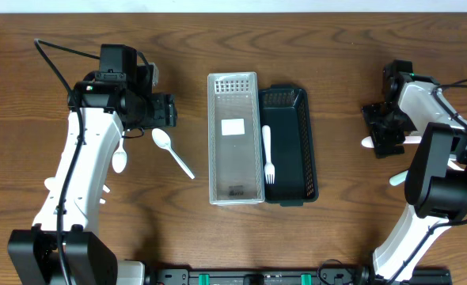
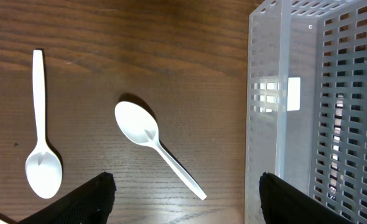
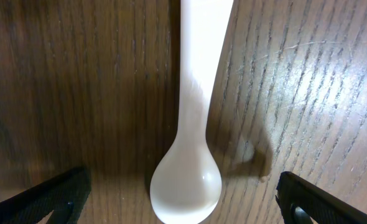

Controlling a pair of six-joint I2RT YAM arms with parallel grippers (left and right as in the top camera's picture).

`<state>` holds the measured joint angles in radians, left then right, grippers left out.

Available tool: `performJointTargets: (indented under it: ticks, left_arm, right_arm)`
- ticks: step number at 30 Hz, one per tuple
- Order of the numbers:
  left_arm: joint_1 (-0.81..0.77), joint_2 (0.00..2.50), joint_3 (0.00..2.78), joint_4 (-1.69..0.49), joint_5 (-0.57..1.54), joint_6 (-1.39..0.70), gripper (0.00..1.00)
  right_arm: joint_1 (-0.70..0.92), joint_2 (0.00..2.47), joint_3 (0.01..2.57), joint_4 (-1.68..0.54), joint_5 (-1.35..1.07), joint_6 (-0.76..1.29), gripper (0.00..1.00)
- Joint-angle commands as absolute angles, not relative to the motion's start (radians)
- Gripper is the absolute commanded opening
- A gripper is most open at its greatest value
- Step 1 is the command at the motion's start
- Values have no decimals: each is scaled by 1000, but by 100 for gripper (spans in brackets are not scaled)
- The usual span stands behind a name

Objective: Pack container
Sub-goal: 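Align right gripper above the white spoon near the right edge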

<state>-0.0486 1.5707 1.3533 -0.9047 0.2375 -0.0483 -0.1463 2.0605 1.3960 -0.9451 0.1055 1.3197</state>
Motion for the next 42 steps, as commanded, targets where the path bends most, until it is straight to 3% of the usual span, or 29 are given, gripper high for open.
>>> performJointTargets:
  ticks: [1,18,30,42]
  left_arm:
    - [-49,1552,1377,-904,243,-42,76]
    - [-49,1552,1377,-904,243,-41,76]
    - [-49,1552,1377,-904,243,-41,77]
    - [-49,1552,1377,-905,243,-41,77]
  right_arm:
    - [-135,2132,1376,-945,104,1296,99]
    - [-136,2132,1376,-1063,-35,1262,99]
    - [-156,2132,1376,-958,83,1058,99]
    - [-156,2132,1376,-980,89,1045,99]
